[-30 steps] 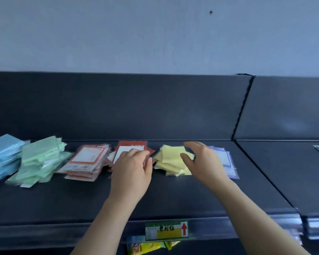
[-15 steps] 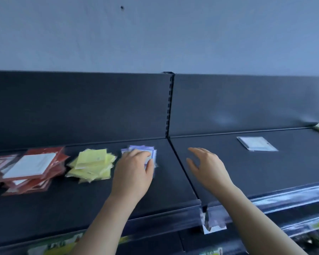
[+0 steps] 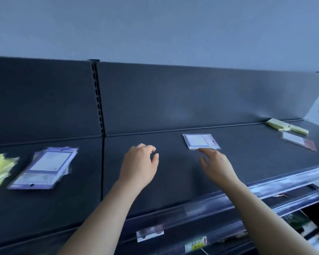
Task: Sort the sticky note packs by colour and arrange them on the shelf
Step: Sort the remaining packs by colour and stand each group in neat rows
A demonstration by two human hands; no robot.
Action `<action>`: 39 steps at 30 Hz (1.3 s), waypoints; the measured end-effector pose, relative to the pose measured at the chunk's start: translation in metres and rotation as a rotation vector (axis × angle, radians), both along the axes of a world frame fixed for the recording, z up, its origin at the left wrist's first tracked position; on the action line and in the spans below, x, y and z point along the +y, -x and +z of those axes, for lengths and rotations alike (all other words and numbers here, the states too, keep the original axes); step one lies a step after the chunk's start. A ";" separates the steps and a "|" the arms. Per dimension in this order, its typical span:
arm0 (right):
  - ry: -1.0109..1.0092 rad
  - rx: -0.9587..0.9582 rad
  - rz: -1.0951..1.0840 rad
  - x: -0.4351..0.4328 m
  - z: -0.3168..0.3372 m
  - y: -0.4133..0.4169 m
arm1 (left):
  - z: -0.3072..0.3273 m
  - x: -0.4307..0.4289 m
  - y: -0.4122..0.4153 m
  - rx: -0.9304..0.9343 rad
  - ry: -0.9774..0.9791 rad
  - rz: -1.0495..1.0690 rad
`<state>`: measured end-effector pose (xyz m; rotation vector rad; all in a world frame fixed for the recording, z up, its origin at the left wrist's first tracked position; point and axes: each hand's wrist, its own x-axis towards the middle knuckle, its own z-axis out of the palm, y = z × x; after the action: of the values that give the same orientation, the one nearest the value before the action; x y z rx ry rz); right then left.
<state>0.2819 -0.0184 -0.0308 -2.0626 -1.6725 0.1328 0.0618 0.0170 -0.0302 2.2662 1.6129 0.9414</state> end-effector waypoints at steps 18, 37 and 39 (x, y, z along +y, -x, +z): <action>0.084 0.050 0.140 0.070 -0.019 -0.112 | 0.000 0.117 -0.152 0.428 0.367 -0.245; 0.011 -0.130 0.083 0.108 -0.013 -0.319 | 0.003 0.124 -0.304 0.041 0.533 -0.099; 0.029 -0.196 0.022 0.111 -0.015 -0.358 | 0.004 0.120 -0.333 0.026 0.529 -0.095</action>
<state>0.6396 0.0921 -0.0462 -2.1382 -1.8185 -0.0400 0.3943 0.1368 -0.0267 1.9649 1.5220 0.3972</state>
